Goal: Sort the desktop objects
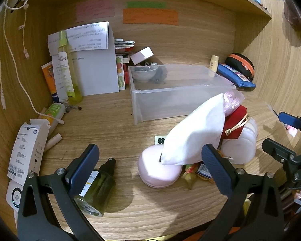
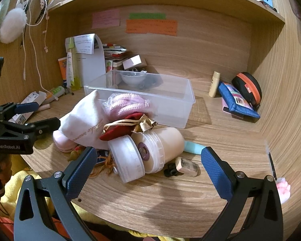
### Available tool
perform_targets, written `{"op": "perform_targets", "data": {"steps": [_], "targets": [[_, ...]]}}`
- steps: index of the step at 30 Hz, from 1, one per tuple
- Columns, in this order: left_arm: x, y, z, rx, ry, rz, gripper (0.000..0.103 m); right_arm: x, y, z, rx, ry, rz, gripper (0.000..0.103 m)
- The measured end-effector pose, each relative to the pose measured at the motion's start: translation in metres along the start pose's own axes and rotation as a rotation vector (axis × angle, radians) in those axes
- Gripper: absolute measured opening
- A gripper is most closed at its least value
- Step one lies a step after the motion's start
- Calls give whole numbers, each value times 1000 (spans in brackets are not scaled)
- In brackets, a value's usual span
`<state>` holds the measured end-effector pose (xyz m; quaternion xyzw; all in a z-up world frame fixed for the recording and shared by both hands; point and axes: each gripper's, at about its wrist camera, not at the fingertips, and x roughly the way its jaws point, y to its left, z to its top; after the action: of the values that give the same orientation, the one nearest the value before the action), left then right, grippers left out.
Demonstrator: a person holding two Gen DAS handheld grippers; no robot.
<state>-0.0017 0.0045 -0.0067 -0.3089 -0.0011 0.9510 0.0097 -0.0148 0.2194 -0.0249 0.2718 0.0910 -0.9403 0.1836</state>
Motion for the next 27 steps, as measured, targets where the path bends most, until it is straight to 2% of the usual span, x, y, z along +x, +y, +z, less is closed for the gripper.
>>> {"op": "perform_targets", "data": {"steps": [9, 13, 19, 22, 27], "targets": [[-14, 25, 8, -15, -18, 22, 103, -4, -12, 3, -13, -20, -23, 103], [-11, 43, 7, -21, 29, 36, 103, -3, -29, 3, 14, -3, -21, 103], [0, 78, -5, -87, 108, 34, 103, 10, -61, -7, 77, 59, -32, 102], [6, 89, -14, -112, 157, 11, 103, 17, -77, -14, 111, 104, -38, 101], [15, 88, -32, -71, 221, -3, 103, 28, -96, -27, 132, 163, -47, 94]]}}
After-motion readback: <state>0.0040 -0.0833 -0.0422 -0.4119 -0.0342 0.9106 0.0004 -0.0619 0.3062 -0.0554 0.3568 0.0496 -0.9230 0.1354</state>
